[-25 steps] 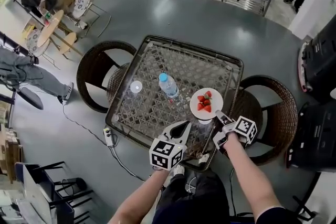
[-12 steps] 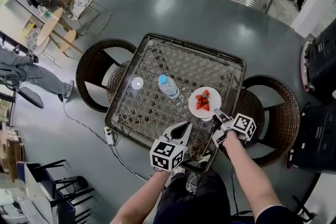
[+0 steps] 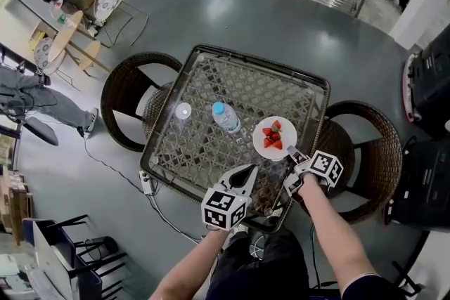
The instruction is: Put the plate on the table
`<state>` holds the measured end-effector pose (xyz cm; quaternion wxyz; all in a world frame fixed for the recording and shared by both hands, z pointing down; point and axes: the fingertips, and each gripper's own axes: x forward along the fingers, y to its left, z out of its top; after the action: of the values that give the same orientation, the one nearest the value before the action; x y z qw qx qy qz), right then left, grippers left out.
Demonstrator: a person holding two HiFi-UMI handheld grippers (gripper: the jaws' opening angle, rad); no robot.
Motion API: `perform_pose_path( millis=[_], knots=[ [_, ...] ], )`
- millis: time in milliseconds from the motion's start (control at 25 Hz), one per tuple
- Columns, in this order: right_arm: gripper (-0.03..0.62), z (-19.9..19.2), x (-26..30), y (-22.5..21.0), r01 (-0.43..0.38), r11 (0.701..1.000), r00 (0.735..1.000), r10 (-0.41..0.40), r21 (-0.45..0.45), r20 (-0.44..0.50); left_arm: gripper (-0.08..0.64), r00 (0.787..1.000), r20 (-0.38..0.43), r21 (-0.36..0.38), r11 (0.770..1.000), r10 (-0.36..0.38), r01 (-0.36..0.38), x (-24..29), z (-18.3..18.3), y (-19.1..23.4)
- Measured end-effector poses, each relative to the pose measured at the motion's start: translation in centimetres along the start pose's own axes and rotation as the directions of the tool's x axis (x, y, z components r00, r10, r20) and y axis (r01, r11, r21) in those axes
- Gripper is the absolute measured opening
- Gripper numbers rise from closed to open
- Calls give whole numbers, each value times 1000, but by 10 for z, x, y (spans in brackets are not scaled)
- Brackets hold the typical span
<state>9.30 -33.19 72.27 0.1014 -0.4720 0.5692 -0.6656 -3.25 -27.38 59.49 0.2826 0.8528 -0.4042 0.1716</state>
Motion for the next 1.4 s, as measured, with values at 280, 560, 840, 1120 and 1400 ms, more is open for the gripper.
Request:
perform_pose_path(
  millis=[280, 560, 840, 1120, 1400],
  knots=[
    [15, -1, 3, -4, 116, 987, 993, -118, -113, -5, 6, 1000, -6, -4, 1000, -11, 11, -2, -3, 1],
    [32, -1, 5, -9, 219, 951, 974, -226, -218, -5, 6, 1000, -6, -15, 1000, -16, 16, -5, -6, 4],
    [52, 0, 7, -11, 338, 877, 936, -352, -340, 24, 6, 1000, -3, -35, 999, -26, 26, -10, -11, 7],
    [87, -2, 8, -8, 410, 806, 901, -431, -426, 52, 6, 999, 7, -44, 998, -39, 40, -19, -12, 8],
    [87, 4, 3, -4, 451, 726, 875, -474, -519, 99, 6, 999, 16, -48, 998, -40, 41, -25, -11, 11]
  ],
)
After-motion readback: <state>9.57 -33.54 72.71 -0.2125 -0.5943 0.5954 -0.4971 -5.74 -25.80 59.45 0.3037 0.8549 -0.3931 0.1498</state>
